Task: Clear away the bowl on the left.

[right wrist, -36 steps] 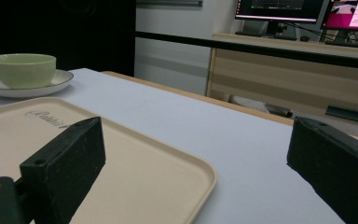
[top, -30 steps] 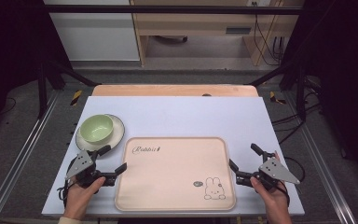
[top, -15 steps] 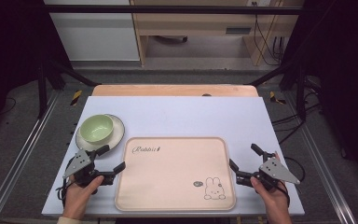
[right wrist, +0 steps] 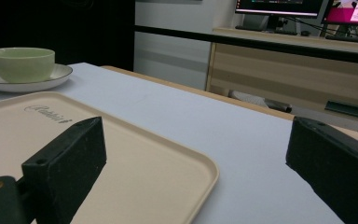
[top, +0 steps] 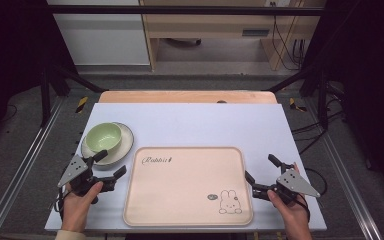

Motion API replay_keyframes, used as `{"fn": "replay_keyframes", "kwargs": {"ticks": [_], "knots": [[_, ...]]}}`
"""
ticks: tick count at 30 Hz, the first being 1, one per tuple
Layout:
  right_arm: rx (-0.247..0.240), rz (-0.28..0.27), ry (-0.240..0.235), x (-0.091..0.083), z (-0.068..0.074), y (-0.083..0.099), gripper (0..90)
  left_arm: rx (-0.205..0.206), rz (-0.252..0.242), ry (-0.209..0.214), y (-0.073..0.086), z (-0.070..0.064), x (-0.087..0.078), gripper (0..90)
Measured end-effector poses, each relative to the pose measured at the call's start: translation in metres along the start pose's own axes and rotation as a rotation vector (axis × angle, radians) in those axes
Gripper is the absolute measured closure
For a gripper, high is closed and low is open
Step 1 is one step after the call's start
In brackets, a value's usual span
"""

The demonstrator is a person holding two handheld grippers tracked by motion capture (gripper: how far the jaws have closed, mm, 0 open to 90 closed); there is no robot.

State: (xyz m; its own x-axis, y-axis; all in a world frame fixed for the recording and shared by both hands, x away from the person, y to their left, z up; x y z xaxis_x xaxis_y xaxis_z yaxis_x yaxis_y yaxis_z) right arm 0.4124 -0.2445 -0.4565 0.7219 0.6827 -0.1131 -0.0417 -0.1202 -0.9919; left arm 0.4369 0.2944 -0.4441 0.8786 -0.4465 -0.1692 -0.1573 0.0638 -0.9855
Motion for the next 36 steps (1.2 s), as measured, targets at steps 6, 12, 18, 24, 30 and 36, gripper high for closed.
{"fn": "replay_keyframes", "kwargs": {"ticks": [6, 12, 18, 24, 30, 36], "knots": [[0.001, -0.001, -0.001, 0.0, 0.0, 0.0, 5.0, 0.011, -0.006, -0.038, -0.008, 0.004, -0.005, 5.6], [0.003, -0.002, 0.005, 0.0, -0.001, 0.0, 5.0, 0.038, 0.022, -0.094, -0.013, 0.01, -0.007, 5.7], [0.009, -0.002, 0.017, -0.001, -0.002, 0.001, 5.1, 0.055, 0.059, -0.142, -0.021, 0.026, 0.0, 6.7], [0.018, -0.01, 0.014, -0.001, -0.002, 0.001, 5.1, 0.015, 0.098, -0.208, -0.034, 0.049, 0.011, 7.0], [0.008, -0.008, 0.004, 0.0, 0.0, 0.0, 5.1, 0.058, 0.151, -0.244, -0.041, 0.062, 0.016, 7.1], [0.007, -0.002, 0.005, 0.0, 0.0, 0.0, 5.1, 0.102, 0.203, -0.27, -0.045, 0.068, 0.02, 7.5]]}}
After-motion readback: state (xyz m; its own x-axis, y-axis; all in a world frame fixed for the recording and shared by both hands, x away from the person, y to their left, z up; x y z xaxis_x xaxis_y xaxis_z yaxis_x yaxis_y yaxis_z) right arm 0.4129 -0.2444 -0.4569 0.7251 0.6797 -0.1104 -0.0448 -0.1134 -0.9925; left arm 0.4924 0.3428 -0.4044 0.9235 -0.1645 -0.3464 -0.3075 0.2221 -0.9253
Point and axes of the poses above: each handheld gripper's, and its own axes: x roughly forward along the jaws, y roughly out of its underside, z roughly to its left, the point moved 1 cm from there along x, roughly forward along the jaws, and after that the axes turned 13 degrees about -y, right-handed, at the moved point
